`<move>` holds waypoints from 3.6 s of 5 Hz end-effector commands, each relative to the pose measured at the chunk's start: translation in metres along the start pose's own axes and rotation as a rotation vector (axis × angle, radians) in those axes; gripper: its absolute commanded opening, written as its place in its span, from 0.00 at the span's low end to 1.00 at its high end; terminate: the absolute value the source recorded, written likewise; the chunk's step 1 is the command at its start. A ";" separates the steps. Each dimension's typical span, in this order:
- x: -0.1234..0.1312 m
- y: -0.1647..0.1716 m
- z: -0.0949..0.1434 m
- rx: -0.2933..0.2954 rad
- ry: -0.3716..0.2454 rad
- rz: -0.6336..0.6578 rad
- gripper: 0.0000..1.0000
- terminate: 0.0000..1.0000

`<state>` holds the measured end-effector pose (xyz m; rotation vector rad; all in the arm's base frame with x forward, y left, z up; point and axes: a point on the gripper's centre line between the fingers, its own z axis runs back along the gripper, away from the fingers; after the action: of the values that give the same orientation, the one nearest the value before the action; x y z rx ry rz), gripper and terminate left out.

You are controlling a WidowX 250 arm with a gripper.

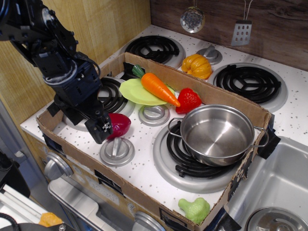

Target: Take carrot off plate

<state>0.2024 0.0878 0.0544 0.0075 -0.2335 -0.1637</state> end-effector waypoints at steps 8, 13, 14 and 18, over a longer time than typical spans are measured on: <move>0.084 -0.013 0.028 -0.141 0.223 -1.310 1.00 0.00; 0.139 -0.010 -0.019 -0.144 0.087 -1.911 1.00 0.00; 0.147 -0.005 -0.028 -0.155 0.096 -1.807 1.00 0.00; 0.133 0.003 -0.049 -0.114 0.181 -1.651 1.00 0.00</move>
<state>0.3436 0.0705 0.0281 0.0657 0.0318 -1.8178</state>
